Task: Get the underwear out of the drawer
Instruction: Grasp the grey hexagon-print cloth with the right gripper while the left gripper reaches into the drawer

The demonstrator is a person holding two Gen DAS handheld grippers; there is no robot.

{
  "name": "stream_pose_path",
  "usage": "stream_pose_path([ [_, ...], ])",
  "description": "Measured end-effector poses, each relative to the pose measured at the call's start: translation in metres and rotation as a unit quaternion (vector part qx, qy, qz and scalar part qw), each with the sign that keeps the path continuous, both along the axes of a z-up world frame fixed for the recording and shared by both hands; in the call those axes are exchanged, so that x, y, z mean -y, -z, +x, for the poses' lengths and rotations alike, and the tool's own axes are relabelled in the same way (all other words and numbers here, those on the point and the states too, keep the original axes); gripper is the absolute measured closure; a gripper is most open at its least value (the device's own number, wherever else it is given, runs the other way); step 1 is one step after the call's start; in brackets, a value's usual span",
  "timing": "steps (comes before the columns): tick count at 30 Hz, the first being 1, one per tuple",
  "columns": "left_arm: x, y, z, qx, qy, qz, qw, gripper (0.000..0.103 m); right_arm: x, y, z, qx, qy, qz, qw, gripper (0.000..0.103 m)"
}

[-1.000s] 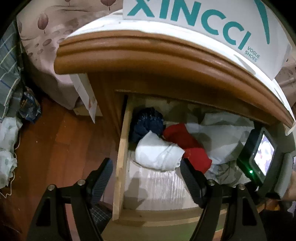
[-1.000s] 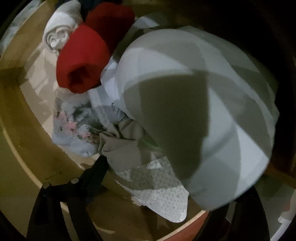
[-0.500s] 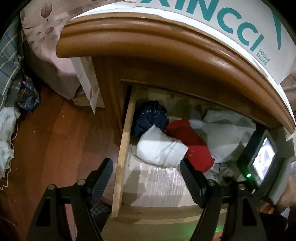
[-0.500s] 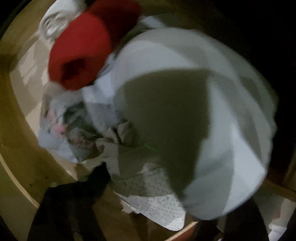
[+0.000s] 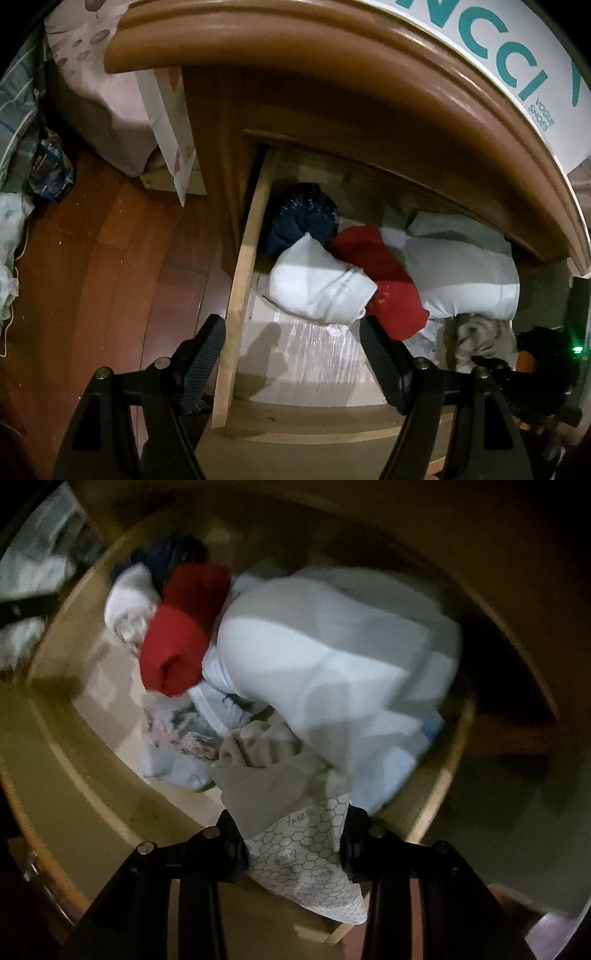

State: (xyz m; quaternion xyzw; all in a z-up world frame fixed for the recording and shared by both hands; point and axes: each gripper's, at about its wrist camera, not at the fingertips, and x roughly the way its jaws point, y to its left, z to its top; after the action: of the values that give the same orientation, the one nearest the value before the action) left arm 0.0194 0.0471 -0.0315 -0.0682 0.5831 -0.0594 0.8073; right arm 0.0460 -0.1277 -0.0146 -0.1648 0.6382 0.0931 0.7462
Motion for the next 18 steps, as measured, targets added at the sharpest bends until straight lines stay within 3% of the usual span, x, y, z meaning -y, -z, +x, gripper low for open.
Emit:
stream_pose_path([
  [5,0.002,0.005,0.001,-0.014,-0.004,-0.01,0.9998,0.026,0.025,-0.023,-0.016,0.064,0.079,0.058,0.993,0.069],
  [11,0.003,0.019,0.003,-0.052,-0.031,-0.051,0.9969,0.026,0.048,-0.039,-0.041,0.124,0.16,0.133,0.97,0.069],
  [14,0.006,0.02,0.006,-0.058,-0.049,-0.049,0.9959,0.026,0.062,-0.044,-0.059,0.139,0.177,0.17,0.959,0.069],
  [18,0.006,0.028,0.011,-0.067,-0.107,-0.053,0.9906,0.026,0.072,-0.05,-0.065,0.148,0.185,0.187,0.954,0.069],
])
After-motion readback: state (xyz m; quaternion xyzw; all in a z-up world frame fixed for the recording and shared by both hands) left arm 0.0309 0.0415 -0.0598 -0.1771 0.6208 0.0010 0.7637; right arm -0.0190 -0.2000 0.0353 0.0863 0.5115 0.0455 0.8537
